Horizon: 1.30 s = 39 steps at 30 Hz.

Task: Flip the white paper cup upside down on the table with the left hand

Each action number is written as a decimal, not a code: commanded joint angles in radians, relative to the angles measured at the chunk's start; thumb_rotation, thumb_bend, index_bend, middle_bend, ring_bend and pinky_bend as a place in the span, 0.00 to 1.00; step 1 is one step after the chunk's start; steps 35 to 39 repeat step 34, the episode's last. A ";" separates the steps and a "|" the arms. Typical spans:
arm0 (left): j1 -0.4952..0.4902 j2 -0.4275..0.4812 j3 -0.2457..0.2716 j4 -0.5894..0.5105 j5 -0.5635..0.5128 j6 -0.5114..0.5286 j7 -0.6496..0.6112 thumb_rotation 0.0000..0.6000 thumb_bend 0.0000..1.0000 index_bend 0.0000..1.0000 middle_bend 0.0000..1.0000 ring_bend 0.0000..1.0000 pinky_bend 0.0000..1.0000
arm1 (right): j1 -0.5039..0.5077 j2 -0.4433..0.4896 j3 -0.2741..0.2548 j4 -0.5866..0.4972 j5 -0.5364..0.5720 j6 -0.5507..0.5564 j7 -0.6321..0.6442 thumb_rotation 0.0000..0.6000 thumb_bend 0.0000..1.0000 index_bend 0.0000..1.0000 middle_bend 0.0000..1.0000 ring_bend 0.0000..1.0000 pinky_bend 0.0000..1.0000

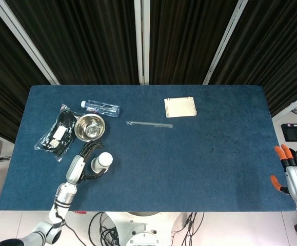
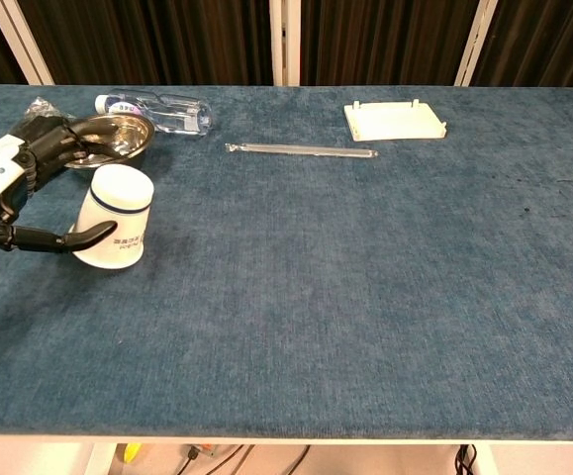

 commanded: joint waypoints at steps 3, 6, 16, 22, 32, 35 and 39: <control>0.007 0.008 0.008 -0.001 0.011 0.024 -0.008 1.00 0.23 0.06 0.10 0.05 0.06 | 0.000 0.001 0.001 -0.001 0.002 0.000 0.001 1.00 0.29 0.00 0.00 0.00 0.00; 0.011 0.031 0.006 -0.041 0.018 0.061 -0.008 1.00 0.22 0.06 0.10 0.04 0.06 | -0.001 0.004 0.002 -0.003 0.000 0.005 0.003 1.00 0.29 0.00 0.00 0.00 0.00; 0.018 0.490 -0.033 -0.611 0.036 0.122 0.369 1.00 0.21 0.14 0.14 0.00 0.07 | -0.010 0.019 0.009 -0.009 0.001 0.031 -0.002 1.00 0.29 0.00 0.00 0.00 0.00; 0.069 0.976 0.010 -1.077 -0.157 -0.087 0.871 1.00 0.20 0.08 0.14 0.00 0.03 | -0.017 0.026 0.001 -0.022 -0.018 0.046 -0.010 1.00 0.23 0.00 0.00 0.00 0.00; 0.156 0.989 0.070 -1.032 -0.226 -0.118 1.188 1.00 0.05 0.01 0.03 0.00 0.00 | -0.017 -0.001 0.010 -0.043 -0.014 0.077 -0.128 1.00 0.22 0.00 0.00 0.00 0.00; 0.165 0.981 0.072 -1.012 -0.209 -0.115 1.163 1.00 0.05 0.01 0.03 0.00 0.00 | -0.014 -0.002 0.008 -0.052 -0.021 0.074 -0.137 1.00 0.22 0.00 0.00 0.00 0.00; 0.165 0.981 0.072 -1.012 -0.209 -0.115 1.163 1.00 0.05 0.01 0.03 0.00 0.00 | -0.014 -0.002 0.008 -0.052 -0.021 0.074 -0.137 1.00 0.22 0.00 0.00 0.00 0.00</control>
